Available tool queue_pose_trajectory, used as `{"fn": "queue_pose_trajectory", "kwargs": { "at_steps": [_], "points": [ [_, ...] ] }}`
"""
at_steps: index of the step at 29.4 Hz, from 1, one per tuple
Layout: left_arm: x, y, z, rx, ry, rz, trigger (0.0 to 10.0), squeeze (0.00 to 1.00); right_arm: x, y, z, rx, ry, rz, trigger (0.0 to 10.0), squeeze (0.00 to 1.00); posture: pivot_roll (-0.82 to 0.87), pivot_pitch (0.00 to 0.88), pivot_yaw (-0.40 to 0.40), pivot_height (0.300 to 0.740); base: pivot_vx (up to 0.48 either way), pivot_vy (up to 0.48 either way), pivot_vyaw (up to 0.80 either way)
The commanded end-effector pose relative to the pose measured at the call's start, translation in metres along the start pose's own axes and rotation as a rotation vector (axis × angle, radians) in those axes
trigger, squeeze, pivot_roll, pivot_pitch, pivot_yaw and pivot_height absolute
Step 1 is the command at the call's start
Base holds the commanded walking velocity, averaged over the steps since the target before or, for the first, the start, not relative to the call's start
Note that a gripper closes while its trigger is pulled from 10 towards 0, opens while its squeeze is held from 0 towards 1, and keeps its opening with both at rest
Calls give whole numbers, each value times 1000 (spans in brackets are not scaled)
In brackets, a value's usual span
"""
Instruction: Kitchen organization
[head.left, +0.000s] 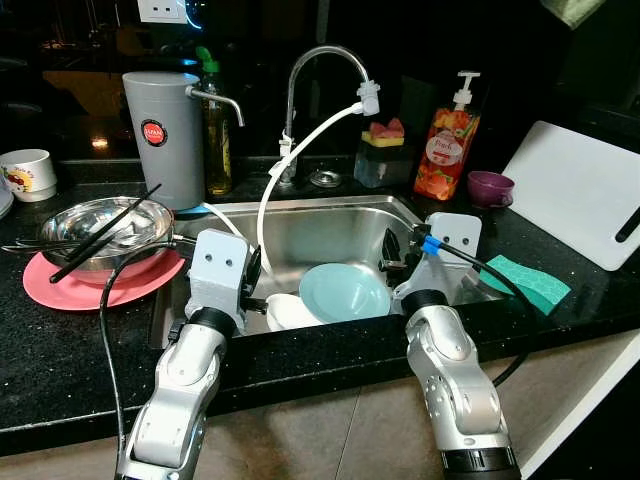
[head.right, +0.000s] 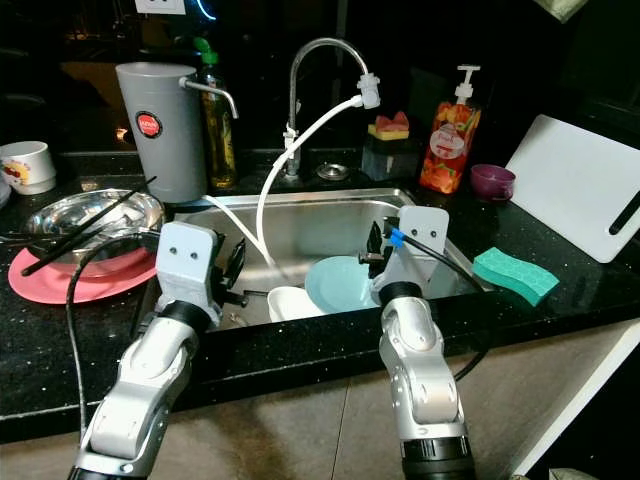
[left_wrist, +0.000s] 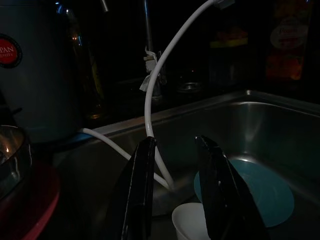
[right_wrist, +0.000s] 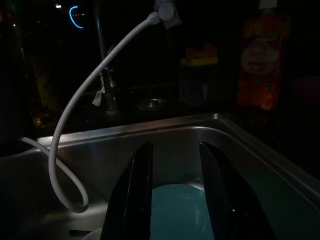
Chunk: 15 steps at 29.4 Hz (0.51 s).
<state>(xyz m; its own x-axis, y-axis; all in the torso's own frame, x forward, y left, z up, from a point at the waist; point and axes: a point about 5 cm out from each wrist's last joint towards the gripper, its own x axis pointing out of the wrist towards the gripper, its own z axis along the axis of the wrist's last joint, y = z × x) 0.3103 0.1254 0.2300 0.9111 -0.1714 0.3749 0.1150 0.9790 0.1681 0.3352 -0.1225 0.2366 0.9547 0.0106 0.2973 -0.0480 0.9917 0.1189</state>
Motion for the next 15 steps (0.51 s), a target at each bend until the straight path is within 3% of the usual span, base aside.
{"fn": "queue_pose_trajectory", "kwargs": {
  "at_steps": [1, 15],
  "points": [
    [0, 0, -4, 7, 17, -2, 10000, 0, 0, -1, 0, 3, -1, -2, 10000, 0, 126, 54, -73, 740, 0, 0, 0],
    [-2, -1, -5, 6, 20, 3, 10000, 0, -1, -2, -2, 10, 7, -2, 10000, 0, 128, 59, -79, 740, 0, 0, 0]
  ]
}}
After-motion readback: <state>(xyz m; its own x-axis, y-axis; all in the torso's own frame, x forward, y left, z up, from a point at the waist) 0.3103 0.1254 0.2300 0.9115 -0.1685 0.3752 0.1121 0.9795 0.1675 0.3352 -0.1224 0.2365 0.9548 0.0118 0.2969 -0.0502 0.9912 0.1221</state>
